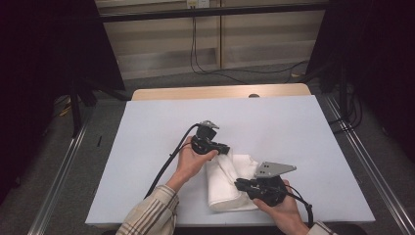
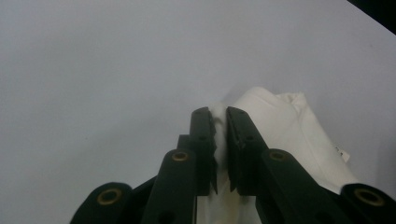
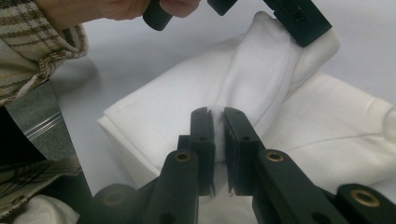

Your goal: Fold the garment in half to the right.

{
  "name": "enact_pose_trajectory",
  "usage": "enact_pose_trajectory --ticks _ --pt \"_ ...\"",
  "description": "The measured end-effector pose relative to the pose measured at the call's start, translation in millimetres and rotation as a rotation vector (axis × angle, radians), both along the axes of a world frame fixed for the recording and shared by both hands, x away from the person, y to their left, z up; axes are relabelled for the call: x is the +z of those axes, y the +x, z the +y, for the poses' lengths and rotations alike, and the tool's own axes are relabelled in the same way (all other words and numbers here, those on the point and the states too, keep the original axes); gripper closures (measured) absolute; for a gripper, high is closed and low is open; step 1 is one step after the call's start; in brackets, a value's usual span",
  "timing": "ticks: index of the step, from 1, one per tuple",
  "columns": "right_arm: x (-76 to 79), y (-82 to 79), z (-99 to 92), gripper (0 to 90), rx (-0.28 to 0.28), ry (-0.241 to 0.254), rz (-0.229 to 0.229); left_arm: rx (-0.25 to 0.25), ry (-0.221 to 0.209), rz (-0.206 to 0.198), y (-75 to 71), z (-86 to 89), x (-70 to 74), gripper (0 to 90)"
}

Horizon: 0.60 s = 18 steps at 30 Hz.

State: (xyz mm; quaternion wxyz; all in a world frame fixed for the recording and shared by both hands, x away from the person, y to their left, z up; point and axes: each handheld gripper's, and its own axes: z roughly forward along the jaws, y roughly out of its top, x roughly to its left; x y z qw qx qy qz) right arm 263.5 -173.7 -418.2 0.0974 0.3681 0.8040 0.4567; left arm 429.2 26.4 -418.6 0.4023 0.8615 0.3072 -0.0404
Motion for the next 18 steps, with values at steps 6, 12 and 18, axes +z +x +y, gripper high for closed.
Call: enact_pose_trajectory --ticks 6,12,18 --pt "-2.9 -1.6 -2.5 79.4 -0.006 -0.012 0.007 0.001 -0.020 0.002 0.6 -3.1 -0.7 81.5" --pt "-4.3 -2.6 -5.2 77.4 -0.017 -0.033 0.006 0.002 -0.021 0.001 2.3 -8.9 -6.6 81.6" --pt "-5.7 -4.4 -9.5 80.3 -0.027 -0.050 0.008 -0.001 -0.030 0.004 2.2 -13.7 -6.5 81.9"
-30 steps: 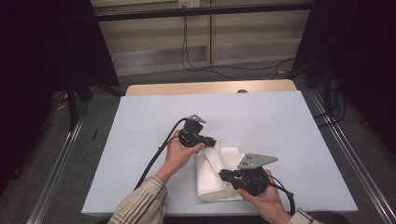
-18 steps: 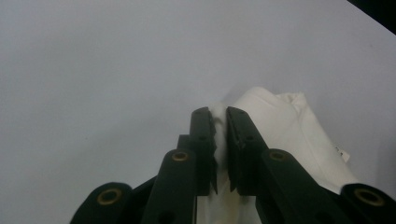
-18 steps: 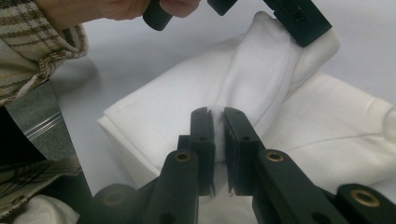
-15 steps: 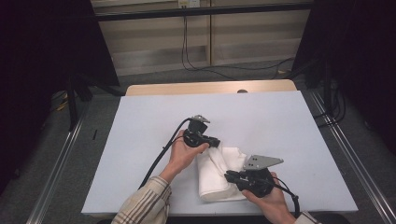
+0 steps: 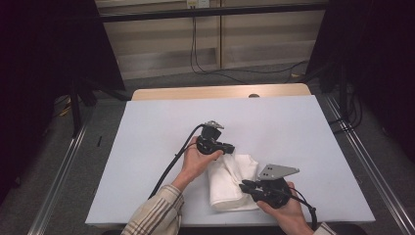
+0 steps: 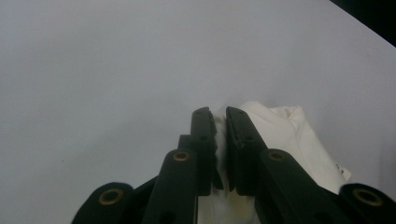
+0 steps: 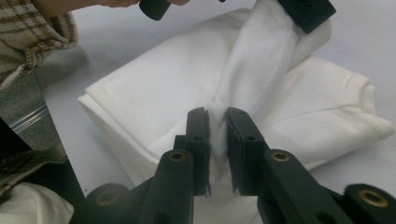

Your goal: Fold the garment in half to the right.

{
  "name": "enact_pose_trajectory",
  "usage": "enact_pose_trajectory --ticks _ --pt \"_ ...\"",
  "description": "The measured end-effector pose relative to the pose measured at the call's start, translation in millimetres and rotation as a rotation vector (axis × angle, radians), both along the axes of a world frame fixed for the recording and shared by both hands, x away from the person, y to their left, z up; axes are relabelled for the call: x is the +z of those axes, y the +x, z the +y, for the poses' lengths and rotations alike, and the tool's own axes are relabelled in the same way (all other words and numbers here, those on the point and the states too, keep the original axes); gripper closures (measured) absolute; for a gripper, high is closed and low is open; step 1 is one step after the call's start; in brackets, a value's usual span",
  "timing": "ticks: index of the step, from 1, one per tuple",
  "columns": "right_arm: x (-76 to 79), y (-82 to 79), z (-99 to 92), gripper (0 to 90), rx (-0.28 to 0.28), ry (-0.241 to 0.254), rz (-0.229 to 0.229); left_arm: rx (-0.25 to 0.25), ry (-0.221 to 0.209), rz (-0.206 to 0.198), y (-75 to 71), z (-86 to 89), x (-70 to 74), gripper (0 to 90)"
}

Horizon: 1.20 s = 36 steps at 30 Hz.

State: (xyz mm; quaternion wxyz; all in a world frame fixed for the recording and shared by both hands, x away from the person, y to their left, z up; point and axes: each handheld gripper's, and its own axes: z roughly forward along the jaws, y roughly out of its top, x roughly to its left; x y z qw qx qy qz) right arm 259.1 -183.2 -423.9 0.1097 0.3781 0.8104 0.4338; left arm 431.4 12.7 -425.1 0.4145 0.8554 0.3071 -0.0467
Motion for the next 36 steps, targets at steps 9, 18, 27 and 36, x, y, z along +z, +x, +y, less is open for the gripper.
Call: enact_pose_trajectory --ticks 9,18,27,36 --pt "-2.7 -2.1 -8.0 77.3 -0.022 -0.004 0.008 -0.002 -0.006 0.004 -0.3 -7.1 -3.2 81.9" --pt "-5.7 -2.4 -12.5 66.4 -0.048 -0.010 0.015 -0.013 -0.020 0.010 -0.7 -18.6 -4.9 79.6" --pt "-6.8 -3.3 -16.3 63.8 -0.064 -0.023 0.011 -0.027 -0.019 0.003 -0.2 -25.1 -6.3 77.6" --pt "-4.2 -5.1 -23.4 56.2 -0.091 -0.022 -0.013 -0.048 -0.047 -0.008 -2.0 -28.1 -2.0 56.6"
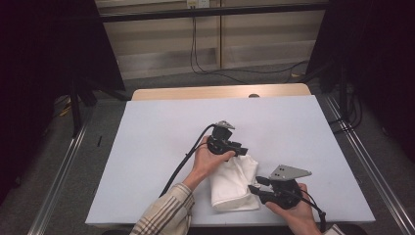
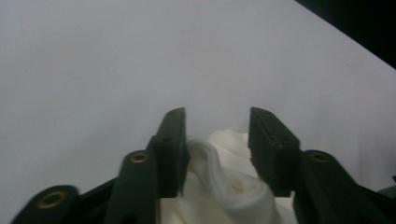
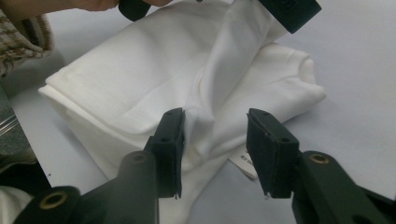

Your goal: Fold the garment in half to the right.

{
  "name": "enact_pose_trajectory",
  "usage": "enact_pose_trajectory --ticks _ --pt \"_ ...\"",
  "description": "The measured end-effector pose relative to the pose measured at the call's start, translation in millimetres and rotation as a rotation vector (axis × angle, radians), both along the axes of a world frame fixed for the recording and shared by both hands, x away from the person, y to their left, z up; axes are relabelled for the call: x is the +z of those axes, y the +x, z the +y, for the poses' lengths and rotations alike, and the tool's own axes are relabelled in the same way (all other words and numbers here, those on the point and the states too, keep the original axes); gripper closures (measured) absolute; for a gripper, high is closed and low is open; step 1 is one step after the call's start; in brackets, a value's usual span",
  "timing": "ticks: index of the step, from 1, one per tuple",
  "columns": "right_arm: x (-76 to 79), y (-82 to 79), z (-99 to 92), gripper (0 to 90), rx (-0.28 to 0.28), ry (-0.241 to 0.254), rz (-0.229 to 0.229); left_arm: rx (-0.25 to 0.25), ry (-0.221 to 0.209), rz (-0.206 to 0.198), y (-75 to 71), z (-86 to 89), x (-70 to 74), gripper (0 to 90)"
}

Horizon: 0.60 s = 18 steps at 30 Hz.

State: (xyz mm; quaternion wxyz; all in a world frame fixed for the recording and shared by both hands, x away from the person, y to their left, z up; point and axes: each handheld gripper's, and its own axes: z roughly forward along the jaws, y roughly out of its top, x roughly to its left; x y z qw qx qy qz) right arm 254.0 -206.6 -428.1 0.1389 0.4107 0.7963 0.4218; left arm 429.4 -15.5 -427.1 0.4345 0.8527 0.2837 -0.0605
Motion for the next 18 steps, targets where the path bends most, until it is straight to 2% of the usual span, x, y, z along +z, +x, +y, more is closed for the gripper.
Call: enact_pose_trajectory --ticks 3,7,10,11,13,18 --pt "1.0 0.0 -2.8 53.8 -0.013 0.002 -0.008 0.024 -0.009 -0.014 0.0 0.0 2.6 40.8" --pt "0.6 0.7 -4.9 50.1 -0.017 0.003 -0.008 0.038 -0.002 -0.033 0.5 2.6 6.0 27.6" --pt "0.7 1.0 -5.9 47.8 -0.023 0.008 -0.008 0.058 -0.018 -0.039 1.5 7.0 8.6 17.3" --pt "0.8 1.0 -6.1 47.3 -0.025 0.009 -0.007 0.066 -0.030 -0.036 1.3 7.9 8.8 14.9" --pt "1.2 1.4 -7.7 44.9 -0.046 0.005 -0.014 0.071 -0.025 -0.054 0.1 10.0 10.4 9.6" --pt "1.8 3.8 -10.9 42.2 -0.060 0.012 -0.015 0.077 -0.087 -0.070 -0.4 18.8 17.4 4.3"
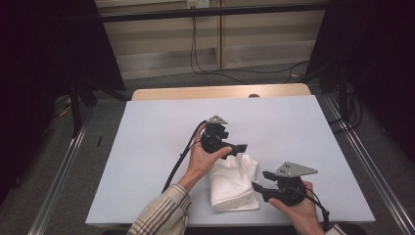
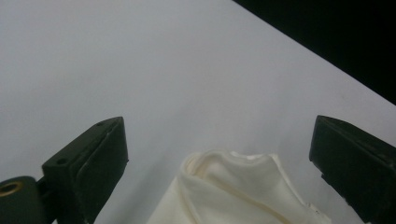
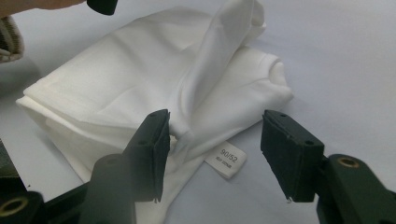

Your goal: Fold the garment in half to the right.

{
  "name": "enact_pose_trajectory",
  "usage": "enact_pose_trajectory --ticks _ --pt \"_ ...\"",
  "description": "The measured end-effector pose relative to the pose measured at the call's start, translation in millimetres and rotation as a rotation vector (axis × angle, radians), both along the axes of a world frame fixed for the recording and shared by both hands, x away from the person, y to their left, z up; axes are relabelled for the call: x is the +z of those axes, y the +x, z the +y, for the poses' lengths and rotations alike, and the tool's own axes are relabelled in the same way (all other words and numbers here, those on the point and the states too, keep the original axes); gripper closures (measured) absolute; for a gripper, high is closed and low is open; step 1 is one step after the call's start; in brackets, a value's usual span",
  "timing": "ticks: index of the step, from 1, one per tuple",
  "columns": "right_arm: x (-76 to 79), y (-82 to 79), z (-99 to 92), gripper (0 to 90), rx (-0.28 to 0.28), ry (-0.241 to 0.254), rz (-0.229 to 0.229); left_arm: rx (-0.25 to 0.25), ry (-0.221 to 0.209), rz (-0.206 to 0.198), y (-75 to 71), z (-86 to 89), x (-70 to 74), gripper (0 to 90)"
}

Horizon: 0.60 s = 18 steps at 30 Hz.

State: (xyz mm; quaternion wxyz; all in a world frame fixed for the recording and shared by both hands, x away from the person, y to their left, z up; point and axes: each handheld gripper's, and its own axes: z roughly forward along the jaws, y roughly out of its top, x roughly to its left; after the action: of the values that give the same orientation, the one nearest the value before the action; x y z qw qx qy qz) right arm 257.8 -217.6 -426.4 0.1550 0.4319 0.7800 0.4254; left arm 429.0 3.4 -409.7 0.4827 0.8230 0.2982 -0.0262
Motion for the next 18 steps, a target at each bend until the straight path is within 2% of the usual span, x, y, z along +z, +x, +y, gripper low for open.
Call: enact_pose_trajectory --ticks 5,8,11,13,16,18 --pt "1.0 -0.9 -0.3 40.6 0.005 -0.002 -0.006 0.020 -0.007 -0.020 0.1 8.0 3.1 3.5" --pt "1.7 -3.2 -2.9 39.2 -0.002 0.005 -0.005 0.019 0.006 -0.044 -2.1 13.8 3.2 3.6" --pt "2.0 -5.1 -6.2 38.2 -0.011 0.011 -0.008 0.048 0.018 -0.067 -4.2 21.3 3.6 4.7" --pt "2.8 -5.6 -8.3 37.5 -0.022 0.016 -0.011 0.068 0.043 -0.081 -5.4 25.2 3.7 5.3" --pt "3.3 -4.9 -10.0 36.6 -0.029 0.017 -0.018 0.069 0.078 -0.103 -5.6 27.0 1.8 6.3" --pt "3.1 -3.9 -9.9 36.3 -0.029 0.019 -0.015 0.066 0.087 -0.104 -6.2 27.2 0.5 6.9"
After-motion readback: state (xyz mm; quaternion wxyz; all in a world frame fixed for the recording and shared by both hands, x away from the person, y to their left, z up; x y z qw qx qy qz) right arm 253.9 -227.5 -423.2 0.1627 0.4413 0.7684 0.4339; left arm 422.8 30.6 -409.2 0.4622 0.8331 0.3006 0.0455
